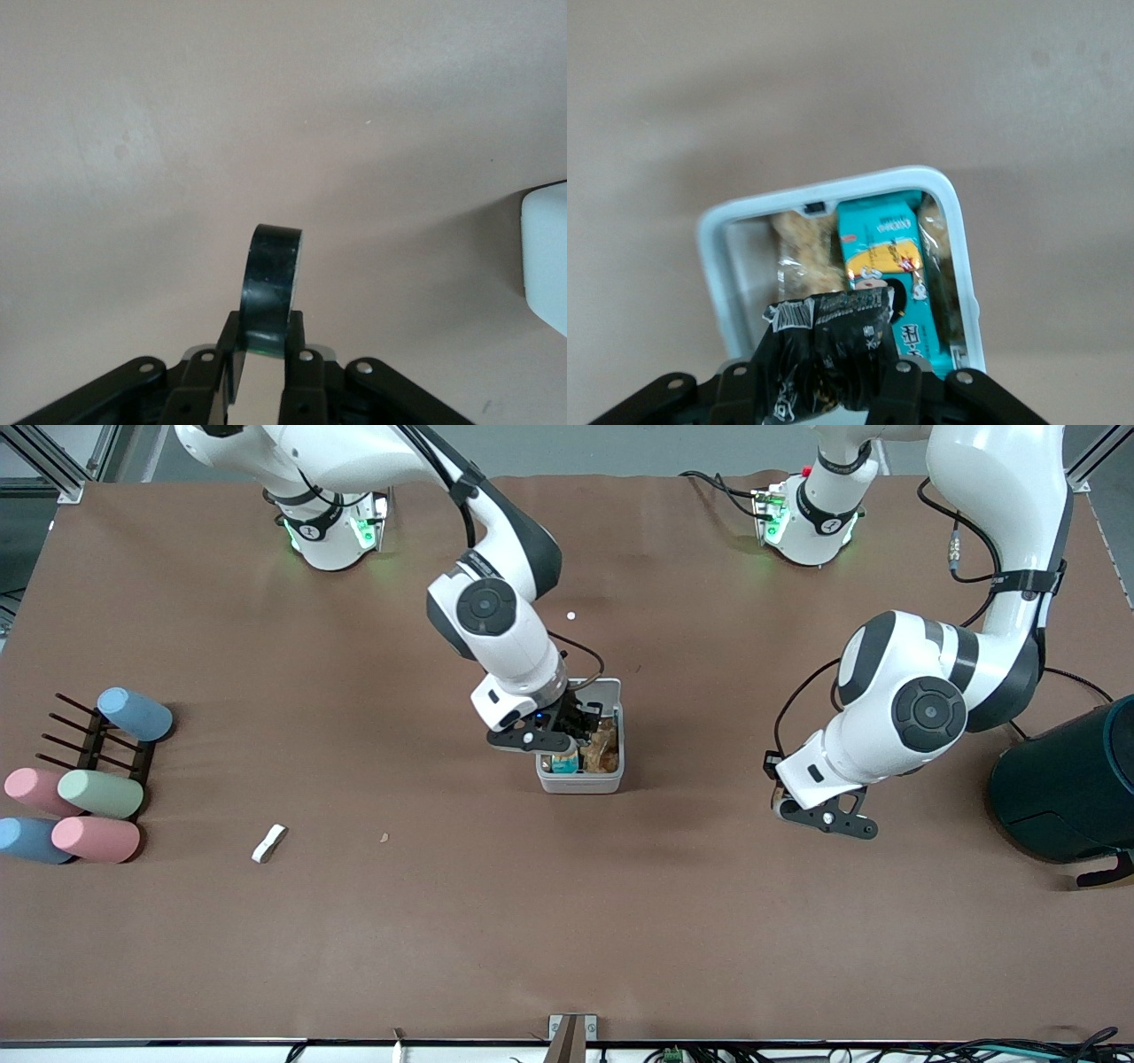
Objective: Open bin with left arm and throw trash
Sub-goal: 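Carry the black wrapper over the bin and open the right gripper, then drop the tape in the bin with the left gripper while the right gripper withdraws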
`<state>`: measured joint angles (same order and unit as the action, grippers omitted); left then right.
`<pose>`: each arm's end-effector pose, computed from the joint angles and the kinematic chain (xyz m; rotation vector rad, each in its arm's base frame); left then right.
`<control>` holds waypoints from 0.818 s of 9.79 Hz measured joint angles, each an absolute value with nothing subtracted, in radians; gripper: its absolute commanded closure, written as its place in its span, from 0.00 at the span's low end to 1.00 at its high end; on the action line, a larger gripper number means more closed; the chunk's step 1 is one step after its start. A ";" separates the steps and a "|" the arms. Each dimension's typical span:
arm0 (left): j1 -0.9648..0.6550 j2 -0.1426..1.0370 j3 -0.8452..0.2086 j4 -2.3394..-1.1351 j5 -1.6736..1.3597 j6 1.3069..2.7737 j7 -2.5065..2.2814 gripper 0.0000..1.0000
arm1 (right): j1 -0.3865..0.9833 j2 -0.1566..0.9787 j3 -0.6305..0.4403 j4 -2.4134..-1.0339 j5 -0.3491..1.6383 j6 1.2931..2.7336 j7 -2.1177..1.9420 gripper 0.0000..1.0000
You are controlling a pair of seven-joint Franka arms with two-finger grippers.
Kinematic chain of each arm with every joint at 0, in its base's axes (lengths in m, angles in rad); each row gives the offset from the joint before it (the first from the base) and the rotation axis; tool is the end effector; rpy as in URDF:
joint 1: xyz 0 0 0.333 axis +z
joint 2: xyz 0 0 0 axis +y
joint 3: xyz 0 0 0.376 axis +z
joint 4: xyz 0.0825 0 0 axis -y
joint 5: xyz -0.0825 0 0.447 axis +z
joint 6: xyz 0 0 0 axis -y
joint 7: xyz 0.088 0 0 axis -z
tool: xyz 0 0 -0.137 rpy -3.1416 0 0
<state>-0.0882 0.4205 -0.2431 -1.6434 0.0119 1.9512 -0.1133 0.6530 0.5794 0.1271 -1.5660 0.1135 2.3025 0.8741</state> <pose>0.6995 -0.2202 0.3654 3.0556 -0.3182 -0.1808 0.5783 0.5580 0.3108 -2.9039 0.2758 0.0118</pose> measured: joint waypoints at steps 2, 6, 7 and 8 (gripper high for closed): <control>-0.095 0.423 -0.256 -1.644 -0.112 1.936 -0.183 1.00 | 0.654 0.592 0.126 -1.569 0.113 2.276 0.874 0.00; -0.162 0.473 -0.274 -1.616 -0.257 1.969 -0.275 1.00 | 0.652 0.578 0.119 -1.554 0.113 2.215 0.903 0.00; -0.178 0.495 -0.274 -1.607 -0.316 2.006 -0.279 1.00 | 0.649 0.561 0.113 -1.543 0.113 2.183 0.908 0.00; -0.196 0.517 -0.275 -1.602 -0.358 2.044 -0.295 1.00 | 0.637 0.529 0.099 -1.533 0.112 2.136 0.914 0.00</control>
<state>-0.1964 0.5174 -0.2748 -1.6020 -0.3579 2.0444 -0.2947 0.6368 0.5293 0.0991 -1.5334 0.1121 2.1358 0.9137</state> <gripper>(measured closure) 0.780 0.000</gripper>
